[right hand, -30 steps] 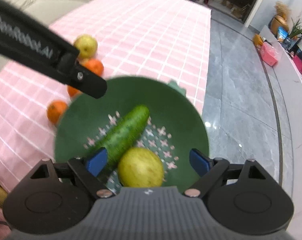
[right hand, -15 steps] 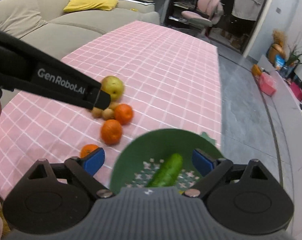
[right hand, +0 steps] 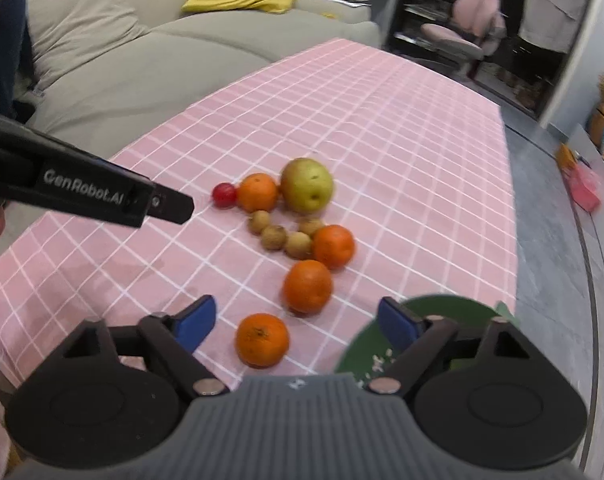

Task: Organize fruits
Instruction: 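Grasp an orange with the left tool while the right tool grasps another orange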

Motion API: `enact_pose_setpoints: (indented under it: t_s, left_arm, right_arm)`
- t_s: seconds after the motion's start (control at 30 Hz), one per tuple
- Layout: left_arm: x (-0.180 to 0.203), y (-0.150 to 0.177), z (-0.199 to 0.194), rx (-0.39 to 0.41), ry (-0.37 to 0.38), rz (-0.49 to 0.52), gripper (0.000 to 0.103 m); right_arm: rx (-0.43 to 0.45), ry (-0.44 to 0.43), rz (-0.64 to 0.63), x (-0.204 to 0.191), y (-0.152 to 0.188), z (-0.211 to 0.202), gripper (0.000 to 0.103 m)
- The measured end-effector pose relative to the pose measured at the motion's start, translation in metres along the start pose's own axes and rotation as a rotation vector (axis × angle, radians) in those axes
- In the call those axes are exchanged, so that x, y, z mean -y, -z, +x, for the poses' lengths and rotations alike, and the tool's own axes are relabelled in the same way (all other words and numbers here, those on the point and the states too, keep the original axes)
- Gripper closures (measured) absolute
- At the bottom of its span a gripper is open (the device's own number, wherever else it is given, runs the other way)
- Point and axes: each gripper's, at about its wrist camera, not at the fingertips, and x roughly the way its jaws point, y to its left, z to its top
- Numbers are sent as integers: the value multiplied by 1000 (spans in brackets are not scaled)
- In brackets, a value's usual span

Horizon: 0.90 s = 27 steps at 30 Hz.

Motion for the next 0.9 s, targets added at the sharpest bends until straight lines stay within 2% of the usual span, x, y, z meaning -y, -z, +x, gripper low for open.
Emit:
enact_pose_setpoints:
  t_s: [0.17,0.23,0.33,0.4,0.53,0.67,0.77,0.9]
  left_arm:
    - [1,12,14,-65,11,66,63]
    - [1,16,19,-86,28,72,63]
    - [4,18,25,-113,83,71,63]
    - [11,19,27,-126,126,106,63]
    - [24,22,34,-148,160,156,63]
    - [31,23,46,-179,185,137,63]
    - [36,23,55,-202,199,113,56]
    - [48,25,68,-217,168,142,51]
  right_arm:
    - [-21,-31,-90,-3,-2,13,43]
    - [-36,-37,-112,-3,-3,19,49]
    - [-58,-69,-128,-3,-4,26,53]
    - [-57,-62,-153,-3,-4,29,58]
    - [-63,-63,-114,16,-9,30,61]
    - [-60,-55,-105,32,-11,26,60]
    - [-52,-50,-78,40,-9,22,60]
    - [-47,-46,-49,46,-6,20,60]
